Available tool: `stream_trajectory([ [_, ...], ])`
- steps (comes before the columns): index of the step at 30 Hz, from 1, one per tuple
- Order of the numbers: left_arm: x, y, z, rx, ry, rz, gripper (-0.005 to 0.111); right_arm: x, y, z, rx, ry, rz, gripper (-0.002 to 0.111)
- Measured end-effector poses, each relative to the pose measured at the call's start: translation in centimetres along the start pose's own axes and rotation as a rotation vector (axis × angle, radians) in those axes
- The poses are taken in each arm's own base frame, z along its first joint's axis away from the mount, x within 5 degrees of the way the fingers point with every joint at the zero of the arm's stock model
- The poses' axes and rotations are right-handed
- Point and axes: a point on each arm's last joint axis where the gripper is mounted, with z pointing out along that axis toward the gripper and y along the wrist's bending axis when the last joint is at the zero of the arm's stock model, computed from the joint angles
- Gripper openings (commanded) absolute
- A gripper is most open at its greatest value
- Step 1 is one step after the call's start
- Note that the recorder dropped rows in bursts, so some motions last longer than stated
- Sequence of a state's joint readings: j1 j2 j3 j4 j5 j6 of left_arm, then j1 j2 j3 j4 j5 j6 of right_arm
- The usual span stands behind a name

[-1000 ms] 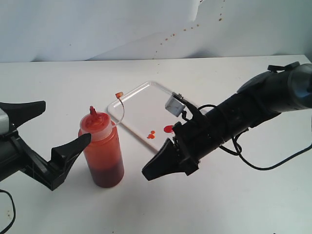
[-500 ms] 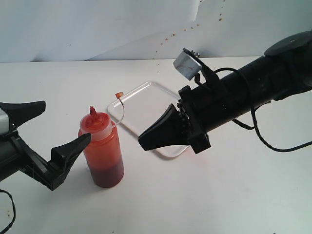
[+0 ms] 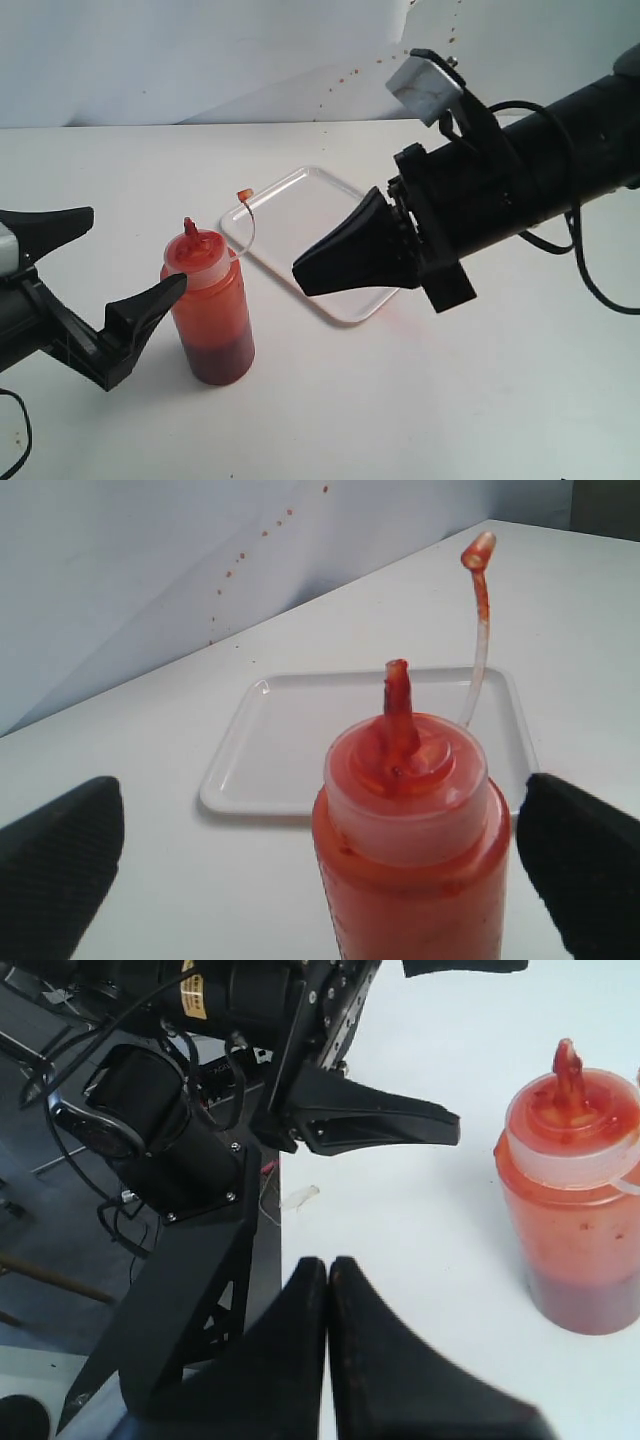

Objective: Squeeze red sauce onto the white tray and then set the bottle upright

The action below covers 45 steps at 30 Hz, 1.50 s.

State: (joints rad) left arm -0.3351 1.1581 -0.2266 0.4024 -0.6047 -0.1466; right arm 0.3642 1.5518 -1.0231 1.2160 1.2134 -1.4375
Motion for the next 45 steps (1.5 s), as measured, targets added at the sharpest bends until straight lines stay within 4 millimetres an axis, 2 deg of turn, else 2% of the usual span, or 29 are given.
stream_trajectory([
  [8,0.0,0.0,0.0,0.0,0.0,0.0,0.105,-0.1,2.6,-1.4,0.084,-0.033,-0.036,0.0],
  [16,0.0,0.0,0.0,0.0,0.0,0.0,0.105,0.8,4.4,-3.1,0.345,-0.104,-0.078,0.0],
  [20,0.0,0.0,0.0,0.0,0.0,0.0,0.105,3.4,5.5,-4.5,0.603,-0.17,-0.061,0.0],
  [24,0.0,0.0,0.0,0.0,0.0,0.0,0.105,7.3,7.0,-6.2,0.873,-0.267,-0.014,0.0],
  [29,-0.7,-0.1,-0.2,0.007,-0.069,0.01,0.105,10.4,10.3,-7.1,0.955,-0.366,-0.072,0.0],
  [33,-2.0,-0.4,-2.3,-0.003,-0.182,-0.054,0.105,11.5,12.9,-8.3,1.019,-0.485,-0.168,0.0],
  [37,-4.1,-0.7,-5.6,-0.015,-0.374,-0.077,0.105,11.6,14.6,-9.0,1.04,-0.568,-0.236,0.0],
  [40,-5.5,-1.1,-8.4,-0.024,-0.525,-0.082,0.105,11.7,15.5,-9.4,1.043,-0.615,-0.262,0.0],
  [45,-6.5,-1.6,-12.4,-0.056,-0.696,-0.058,0.105,11.8,16.1,-9.6,1.043,-0.644,-0.276,0.0],
])
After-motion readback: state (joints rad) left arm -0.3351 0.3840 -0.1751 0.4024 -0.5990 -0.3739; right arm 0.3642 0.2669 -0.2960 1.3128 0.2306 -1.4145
